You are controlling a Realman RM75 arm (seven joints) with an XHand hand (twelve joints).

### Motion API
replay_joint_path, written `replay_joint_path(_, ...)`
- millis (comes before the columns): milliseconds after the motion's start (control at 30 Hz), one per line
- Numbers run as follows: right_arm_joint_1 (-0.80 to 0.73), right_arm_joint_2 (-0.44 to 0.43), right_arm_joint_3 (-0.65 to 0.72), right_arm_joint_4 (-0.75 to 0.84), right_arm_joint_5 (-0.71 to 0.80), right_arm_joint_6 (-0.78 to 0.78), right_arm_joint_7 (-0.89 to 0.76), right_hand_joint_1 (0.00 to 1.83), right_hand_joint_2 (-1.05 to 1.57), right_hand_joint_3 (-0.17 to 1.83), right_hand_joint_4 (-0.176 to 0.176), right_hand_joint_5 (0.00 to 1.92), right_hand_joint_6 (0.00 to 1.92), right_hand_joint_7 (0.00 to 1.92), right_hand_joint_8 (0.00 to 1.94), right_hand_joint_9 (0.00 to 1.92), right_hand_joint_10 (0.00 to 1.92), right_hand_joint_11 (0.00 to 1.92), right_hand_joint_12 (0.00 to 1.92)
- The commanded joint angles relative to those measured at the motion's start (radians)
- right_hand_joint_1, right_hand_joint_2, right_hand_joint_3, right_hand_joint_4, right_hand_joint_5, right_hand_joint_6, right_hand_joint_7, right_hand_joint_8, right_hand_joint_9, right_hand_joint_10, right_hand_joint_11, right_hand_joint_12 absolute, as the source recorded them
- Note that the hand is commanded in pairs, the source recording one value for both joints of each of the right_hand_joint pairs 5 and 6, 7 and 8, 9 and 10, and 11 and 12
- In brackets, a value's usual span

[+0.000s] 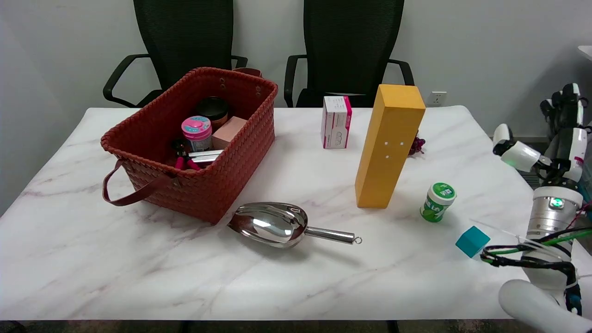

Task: Pick up the green gum jar.

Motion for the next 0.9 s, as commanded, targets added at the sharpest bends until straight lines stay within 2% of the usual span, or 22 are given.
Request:
replay_joint_path(33,-0.2,-0.012,-0.043,0.269,0.014,-0.078,-0.132,1.21,0.25,1.16,0.0,0.0,0.0,0.22,0.22,0.28,0.28,0.17,0.17)
replay_joint_path(300,-0.194,-0.005,-0.108,0.268,0.036,-0.075,-0.134,1.19,0.28,1.11,0.0,0.0,0.0,0.2,0.2,0.25,0.25,0.19,0.19)
replay_joint_path(433,-0.207,-0.012,-0.108,0.262,0.036,-0.077,-0.145,1.21,0.28,1.07,0.0,0.0,0.0,0.2,0.2,0.24,0.24,0.03,0.03)
replay_joint_path(500,-0.212,-0.015,-0.108,0.262,0.037,-0.079,-0.163,1.22,0.23,1.05,0.0,0.0,0.0,0.18,0.18,0.06,0.06,0.0,0.0)
replay_joint_path(567,-0.213,-0.016,-0.109,0.263,0.045,-0.083,-0.171,1.24,0.19,1.05,0.0,0.0,0.0,0.12,0.12,0.0,0.0,0.0,0.0)
replay_joint_path(667,-0.21,-0.014,-0.119,0.261,0.05,-0.083,-0.171,1.25,0.15,1.05,0.0,0.0,0.0,0.0,0.0,0.0,0.0,0.0,0.0)
replay_joint_path(900,-0.207,-0.011,-0.149,0.25,0.073,-0.091,-0.171,1.26,0.11,1.03,0.0,0.0,0.0,0.0,0.0,0.0,0.0,0.0,0.0)
